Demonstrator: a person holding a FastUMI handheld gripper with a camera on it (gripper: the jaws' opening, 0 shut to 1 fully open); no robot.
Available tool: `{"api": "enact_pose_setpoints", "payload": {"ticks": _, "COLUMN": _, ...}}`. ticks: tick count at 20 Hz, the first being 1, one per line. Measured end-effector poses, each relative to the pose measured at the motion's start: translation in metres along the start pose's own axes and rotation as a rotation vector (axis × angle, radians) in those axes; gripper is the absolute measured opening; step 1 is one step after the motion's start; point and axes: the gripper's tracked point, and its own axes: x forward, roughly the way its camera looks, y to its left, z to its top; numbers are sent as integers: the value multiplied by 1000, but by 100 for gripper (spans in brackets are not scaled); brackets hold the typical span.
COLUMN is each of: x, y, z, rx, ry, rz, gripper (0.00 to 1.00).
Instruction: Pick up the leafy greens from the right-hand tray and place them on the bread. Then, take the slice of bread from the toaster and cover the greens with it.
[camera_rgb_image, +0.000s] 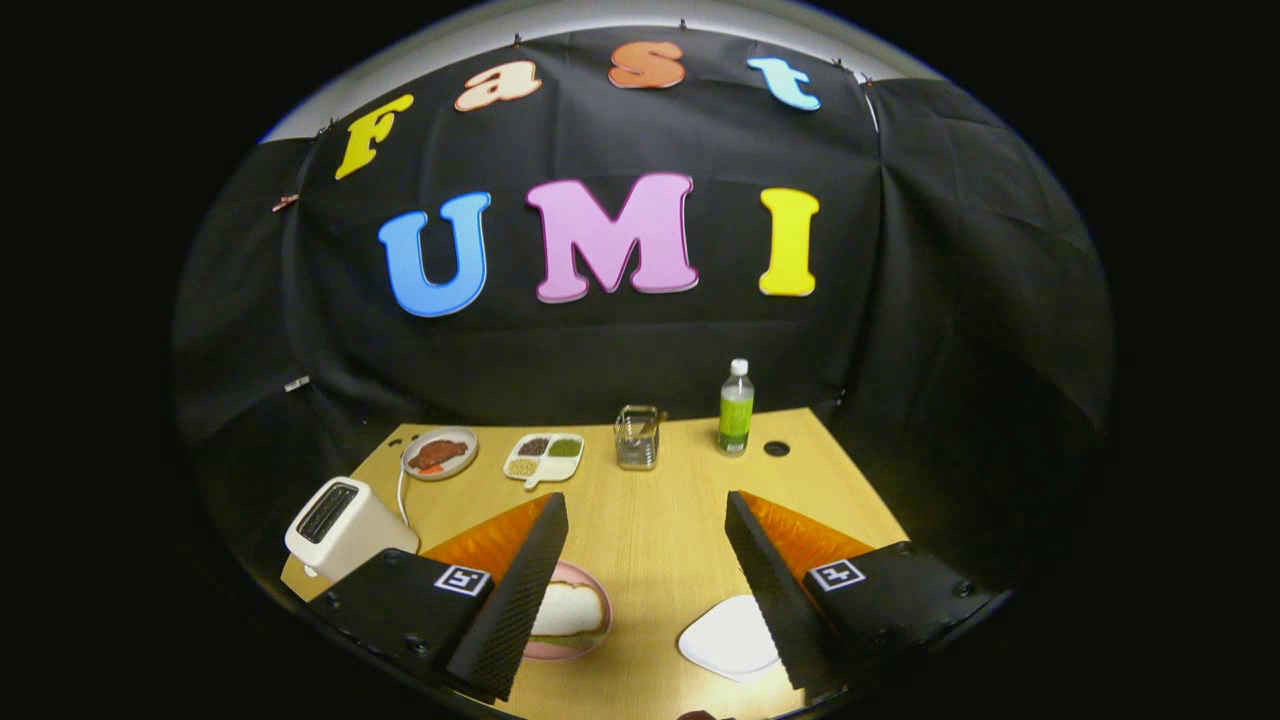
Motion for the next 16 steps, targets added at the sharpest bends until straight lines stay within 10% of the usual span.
{"api": "enact_pose_setpoints", "payload": {"ticks": 16, "x": -95, "y": -41, "z": 39, "rx": -4, "ry": -215, "rz": -132, "gripper": 99}}
